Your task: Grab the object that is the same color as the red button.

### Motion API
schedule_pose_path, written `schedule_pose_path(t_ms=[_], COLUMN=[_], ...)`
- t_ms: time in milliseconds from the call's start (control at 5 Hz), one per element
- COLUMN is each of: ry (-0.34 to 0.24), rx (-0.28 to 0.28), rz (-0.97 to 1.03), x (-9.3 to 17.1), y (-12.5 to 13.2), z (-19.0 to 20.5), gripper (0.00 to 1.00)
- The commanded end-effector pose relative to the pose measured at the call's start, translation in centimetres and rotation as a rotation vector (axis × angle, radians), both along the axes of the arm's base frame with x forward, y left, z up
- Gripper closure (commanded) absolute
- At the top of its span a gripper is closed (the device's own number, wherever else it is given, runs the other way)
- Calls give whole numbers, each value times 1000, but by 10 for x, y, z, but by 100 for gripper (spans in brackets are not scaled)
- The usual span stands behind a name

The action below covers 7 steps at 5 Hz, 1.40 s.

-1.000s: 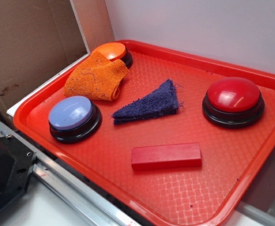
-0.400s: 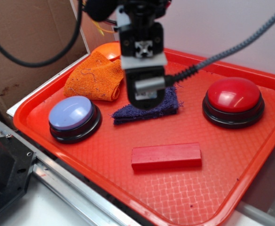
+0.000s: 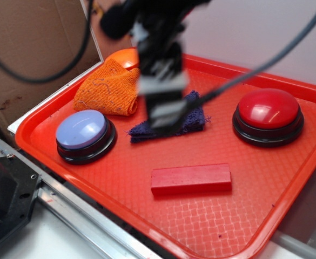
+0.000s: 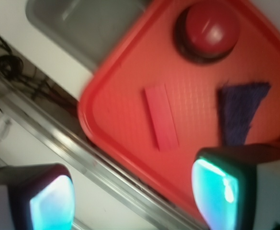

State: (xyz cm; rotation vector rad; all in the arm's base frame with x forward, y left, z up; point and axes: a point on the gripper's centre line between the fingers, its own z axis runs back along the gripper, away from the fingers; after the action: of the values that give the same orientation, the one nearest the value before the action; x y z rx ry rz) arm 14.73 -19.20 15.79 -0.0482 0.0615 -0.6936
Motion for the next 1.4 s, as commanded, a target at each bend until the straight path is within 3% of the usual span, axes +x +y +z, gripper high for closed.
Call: schedule_pose_path(t_ms=[0,200,400,600,1000,1200], ry=[101,137,177,224,258,264], rx=[24,23,47,75,109,132], rz=[-4,9,-10,-24,-32,25], x=[17,30,40,39,35,31], y=[35,46,41,35,28,31], z=[-65,-85,-106,-124,-142,-146], gripper=[0,0,0,0,0,100])
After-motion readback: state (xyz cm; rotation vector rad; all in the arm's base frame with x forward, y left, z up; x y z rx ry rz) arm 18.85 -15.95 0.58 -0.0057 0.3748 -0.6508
